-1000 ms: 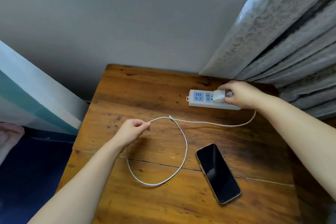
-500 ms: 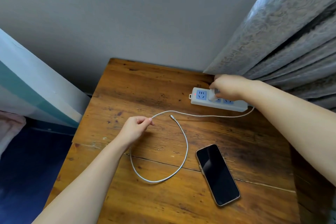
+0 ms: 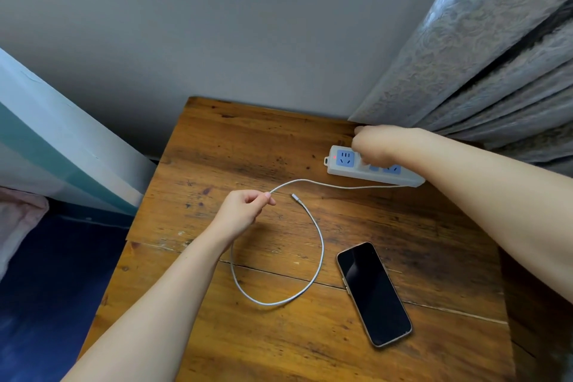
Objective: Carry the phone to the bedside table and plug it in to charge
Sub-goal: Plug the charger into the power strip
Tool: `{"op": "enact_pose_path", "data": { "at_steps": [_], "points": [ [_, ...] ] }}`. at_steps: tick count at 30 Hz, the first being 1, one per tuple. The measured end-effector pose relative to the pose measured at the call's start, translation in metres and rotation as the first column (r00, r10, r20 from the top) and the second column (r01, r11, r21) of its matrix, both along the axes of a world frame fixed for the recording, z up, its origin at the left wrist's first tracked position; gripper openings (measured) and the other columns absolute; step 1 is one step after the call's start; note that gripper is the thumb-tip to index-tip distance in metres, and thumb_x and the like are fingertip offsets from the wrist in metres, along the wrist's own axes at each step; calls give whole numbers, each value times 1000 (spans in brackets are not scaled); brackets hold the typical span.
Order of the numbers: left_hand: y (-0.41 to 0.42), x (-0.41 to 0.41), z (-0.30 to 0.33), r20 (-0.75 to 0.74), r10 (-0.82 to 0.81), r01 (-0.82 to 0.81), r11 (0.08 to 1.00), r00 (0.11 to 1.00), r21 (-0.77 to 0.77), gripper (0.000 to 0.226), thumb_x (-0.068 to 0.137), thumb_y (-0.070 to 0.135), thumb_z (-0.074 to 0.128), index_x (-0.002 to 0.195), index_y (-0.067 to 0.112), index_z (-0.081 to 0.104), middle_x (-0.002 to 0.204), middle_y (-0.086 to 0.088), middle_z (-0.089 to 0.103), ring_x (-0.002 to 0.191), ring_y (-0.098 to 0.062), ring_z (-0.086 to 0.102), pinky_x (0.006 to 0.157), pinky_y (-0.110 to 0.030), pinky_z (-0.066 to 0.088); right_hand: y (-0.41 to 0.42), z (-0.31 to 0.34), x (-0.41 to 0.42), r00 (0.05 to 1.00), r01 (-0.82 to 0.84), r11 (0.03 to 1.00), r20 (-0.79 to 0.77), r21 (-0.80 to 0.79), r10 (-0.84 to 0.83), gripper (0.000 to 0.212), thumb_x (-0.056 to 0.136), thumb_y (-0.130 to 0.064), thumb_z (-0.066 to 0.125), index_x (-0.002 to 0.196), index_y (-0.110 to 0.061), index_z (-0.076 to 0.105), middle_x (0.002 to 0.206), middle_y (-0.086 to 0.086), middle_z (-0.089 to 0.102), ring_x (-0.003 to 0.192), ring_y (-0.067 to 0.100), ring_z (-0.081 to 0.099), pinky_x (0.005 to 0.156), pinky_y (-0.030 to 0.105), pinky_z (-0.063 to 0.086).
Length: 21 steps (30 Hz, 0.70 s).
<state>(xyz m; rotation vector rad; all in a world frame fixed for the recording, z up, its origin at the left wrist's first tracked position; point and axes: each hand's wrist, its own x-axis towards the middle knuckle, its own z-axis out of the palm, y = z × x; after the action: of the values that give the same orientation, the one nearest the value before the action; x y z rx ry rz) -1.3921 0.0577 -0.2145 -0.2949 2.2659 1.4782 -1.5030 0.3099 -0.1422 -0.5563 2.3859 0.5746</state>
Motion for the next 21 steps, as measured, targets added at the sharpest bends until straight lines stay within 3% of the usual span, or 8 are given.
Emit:
{"op": "enact_pose_path", "data": {
  "at_steps": [2, 8, 11, 13, 15, 17, 18, 21],
  "points": [
    [-2, 0, 0, 1, 6, -6, 1000, 1000, -12, 27, 93, 30, 52, 79, 20, 73, 55, 3, 47, 45, -7, 39, 44, -16, 34, -2, -1, 0, 1000, -13, 1000, 7, 25, 13, 28, 89, -4, 55, 117, 0, 59, 116, 13, 54, 67, 18, 46, 52, 26, 38],
    [-7, 4, 4, -18, 24, -25, 1000, 1000, -16, 26, 93, 28, 50, 82, 21, 72, 61, -4, 49, 51, -11, 41, 51, -25, 36, -2, -1, 2, 999, -30, 998, 17, 52, 29, 34, 91, -7, 53, 125, -4, 54, 123, 13, 52, 82, 21, 48, 68, 28, 43],
    [-7, 7, 8, -15, 37, -38, 999, 999, -10, 23, 94, 24, 49, 87, 18, 71, 61, -4, 50, 54, -13, 42, 52, -26, 36, -3, 5, 10, 997, -10, 1000, -80, 27, 12, 37, 92, -15, 51, 129, -13, 53, 127, 13, 51, 107, 28, 51, 83, 38, 44],
    [-5, 9, 10, 7, 79, -79, 996, 997, 33, 23, 94, 22, 48, 88, 18, 70, 60, 0, 49, 52, -12, 41, 48, -22, 34, -10, 5, 33, 933, -84, 976, -361, -200, 6, 29, 90, -19, 55, 118, -14, 59, 121, 14, 56, 112, 33, 50, 88, 44, 42],
    [-4, 9, 13, 29, 139, -141, 986, 990, 84, 24, 95, 20, 47, 90, 15, 69, 61, 0, 49, 50, -12, 41, 43, -18, 33, -30, -5, 70, 876, -179, 840, -472, -513, -102, 15, 87, -16, 58, 98, -9, 65, 99, 14, 63, 92, 33, 57, 73, 42, 49],
    [-2, 9, 14, 48, 184, -189, 974, 982, 121, 24, 95, 18, 46, 93, 12, 69, 61, 0, 48, 49, -11, 41, 41, -15, 32, -56, -22, 104, 937, 3, 735, -256, -678, -239, 17, 90, -21, 52, 97, -11, 63, 95, 8, 64, 87, 27, 60, 70, 41, 53],
    [-1, 10, 14, 60, 200, -207, 969, 978, 134, 23, 95, 17, 46, 92, 12, 68, 61, 0, 48, 48, -11, 41, 39, -15, 32, -67, -34, 114, 941, 136, 726, -141, -674, -307, 20, 92, -25, 49, 102, -12, 61, 100, 7, 62, 93, 26, 59, 74, 40, 53],
    [3, 11, 14, 91, 230, -242, 956, 969, 165, 23, 94, 17, 46, 86, 16, 67, 60, 2, 47, 48, -10, 40, 37, -15, 30, -87, -70, 115, 894, 310, 741, -84, -596, -441, 32, 91, -31, 52, 118, -13, 53, 119, 9, 55, 110, 27, 51, 83, 39, 47]
  ]
}}
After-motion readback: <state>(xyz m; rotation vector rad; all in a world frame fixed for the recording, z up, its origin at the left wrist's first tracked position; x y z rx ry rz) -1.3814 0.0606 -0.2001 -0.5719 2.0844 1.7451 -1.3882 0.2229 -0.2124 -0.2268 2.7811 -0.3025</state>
